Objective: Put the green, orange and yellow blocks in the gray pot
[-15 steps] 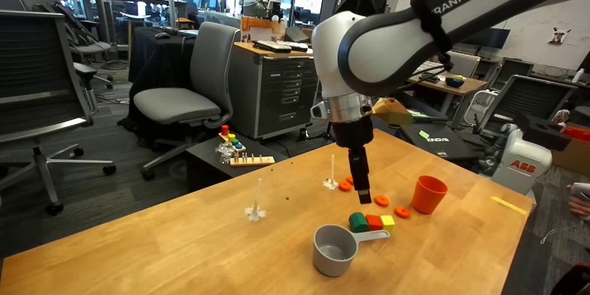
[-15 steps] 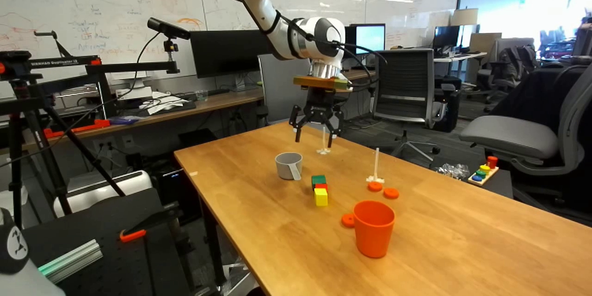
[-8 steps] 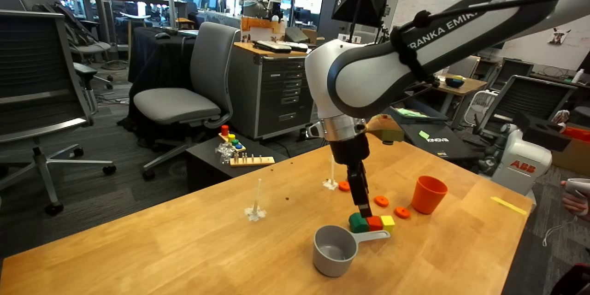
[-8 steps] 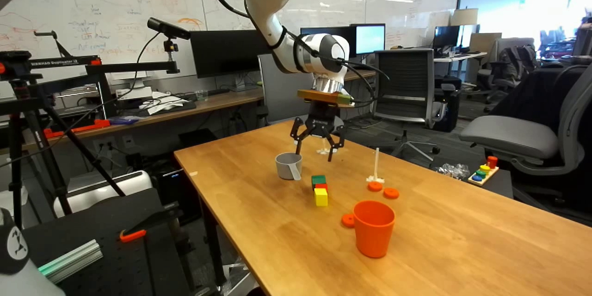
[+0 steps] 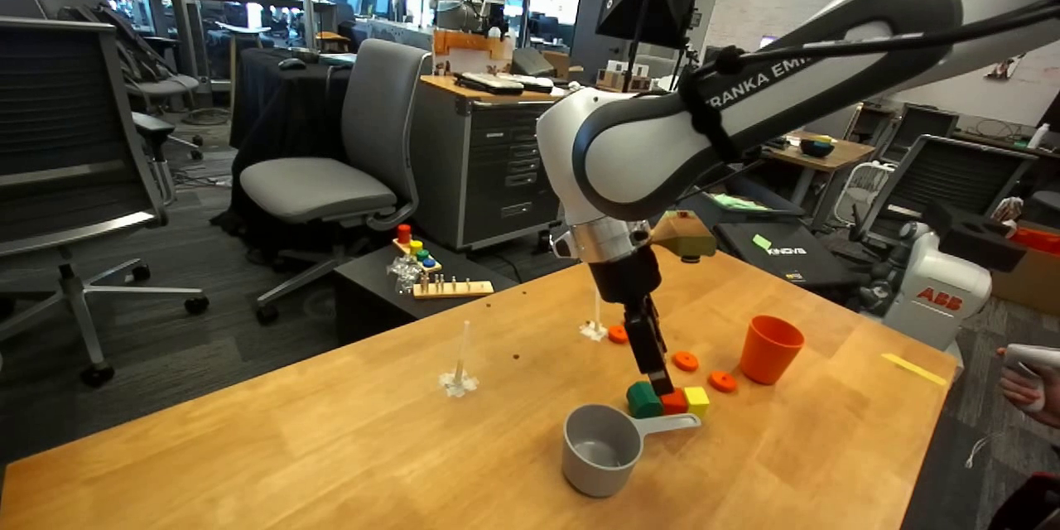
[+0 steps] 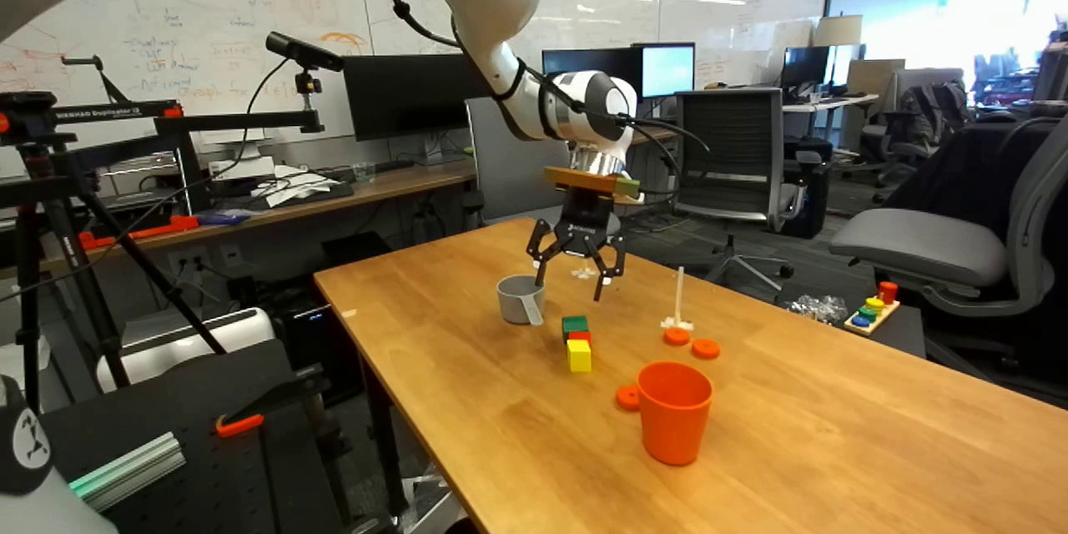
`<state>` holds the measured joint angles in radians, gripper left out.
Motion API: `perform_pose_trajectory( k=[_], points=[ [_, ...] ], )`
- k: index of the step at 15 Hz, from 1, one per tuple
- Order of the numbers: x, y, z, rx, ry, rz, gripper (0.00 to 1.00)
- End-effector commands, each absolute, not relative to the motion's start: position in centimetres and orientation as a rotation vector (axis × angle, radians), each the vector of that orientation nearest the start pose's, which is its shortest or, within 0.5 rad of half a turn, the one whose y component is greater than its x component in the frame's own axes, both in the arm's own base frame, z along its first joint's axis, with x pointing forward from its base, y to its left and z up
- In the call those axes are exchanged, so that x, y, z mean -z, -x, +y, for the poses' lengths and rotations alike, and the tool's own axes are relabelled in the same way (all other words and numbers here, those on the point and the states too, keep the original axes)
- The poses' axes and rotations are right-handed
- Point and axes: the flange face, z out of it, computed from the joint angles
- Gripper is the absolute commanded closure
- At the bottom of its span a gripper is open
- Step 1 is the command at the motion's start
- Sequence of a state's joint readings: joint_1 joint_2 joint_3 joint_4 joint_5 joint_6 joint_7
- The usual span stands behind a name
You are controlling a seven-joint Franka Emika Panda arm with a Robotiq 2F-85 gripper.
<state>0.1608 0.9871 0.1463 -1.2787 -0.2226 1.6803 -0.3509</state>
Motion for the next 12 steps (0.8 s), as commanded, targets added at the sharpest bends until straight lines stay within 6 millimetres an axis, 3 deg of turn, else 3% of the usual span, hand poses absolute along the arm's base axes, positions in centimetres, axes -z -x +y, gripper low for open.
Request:
perform_pose_trajectory(
  k=[1,8,9,12],
  points=[
    [-11.4,-67.1,17.0,-0.839,2.847,-1.063,0.00],
    [-16.6,-69.3,21.7,-0.536,2.822,-1.157,0.00],
    [-14.9,-68.9,20.8,-0.600,2.855,-1.125,0.00],
    [-14.8,-68.8,21.1,-0.599,2.856,-1.131,0.00]
  ],
)
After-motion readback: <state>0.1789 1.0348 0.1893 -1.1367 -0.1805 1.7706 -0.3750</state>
